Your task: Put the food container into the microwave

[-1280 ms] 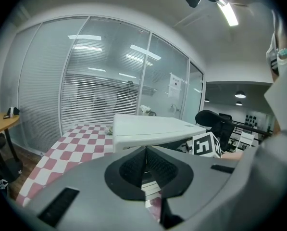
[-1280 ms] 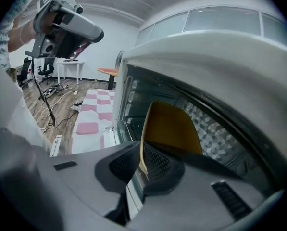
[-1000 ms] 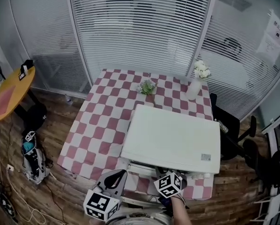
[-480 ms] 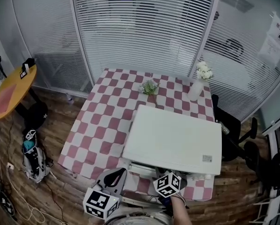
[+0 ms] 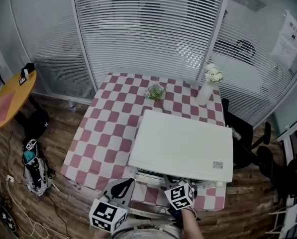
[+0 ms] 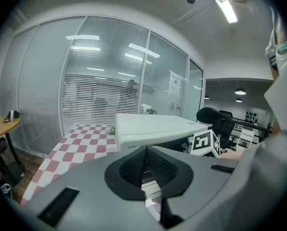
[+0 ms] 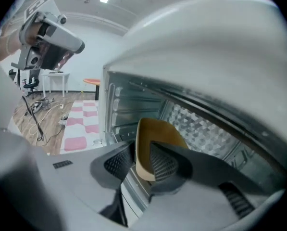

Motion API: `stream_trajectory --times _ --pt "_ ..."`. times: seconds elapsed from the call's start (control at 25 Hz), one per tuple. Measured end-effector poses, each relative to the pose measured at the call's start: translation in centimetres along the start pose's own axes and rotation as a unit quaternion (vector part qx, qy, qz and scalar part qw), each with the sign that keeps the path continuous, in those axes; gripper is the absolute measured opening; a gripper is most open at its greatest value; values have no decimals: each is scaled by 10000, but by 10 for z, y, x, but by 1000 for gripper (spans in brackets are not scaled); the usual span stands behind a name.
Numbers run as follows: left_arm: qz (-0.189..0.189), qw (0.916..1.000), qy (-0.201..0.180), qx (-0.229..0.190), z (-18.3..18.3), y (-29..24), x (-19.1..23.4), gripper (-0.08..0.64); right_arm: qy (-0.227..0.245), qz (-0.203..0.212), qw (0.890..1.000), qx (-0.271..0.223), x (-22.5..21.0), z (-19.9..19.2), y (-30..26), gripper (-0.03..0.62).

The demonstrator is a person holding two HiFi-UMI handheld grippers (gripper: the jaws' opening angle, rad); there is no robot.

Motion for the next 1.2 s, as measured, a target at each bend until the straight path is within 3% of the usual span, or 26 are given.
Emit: stream_trajectory --times 0.2,0.64,1.2 --pt "-126 9999 -28 4 0 2 -4 14 -412 -217 9986 -244 -9 4 14 118" --pt "-546 9984 -136 76 -1 -3 -17 14 -819 -509 9943 -458 -9 -1 47 156" --pt "-891 9957 -198 155 -7 2 -39 14 -999 -666 9919 -423 3 -6 74 155"
Point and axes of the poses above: the fingertips, and each gripper's own axes: y backward along the fingers, x to its left, z out of its top, the point moved 5 cm from there along y, backward along the fingers, and after that the axes turned 9 degrees about -x, right-handed, at the moved point
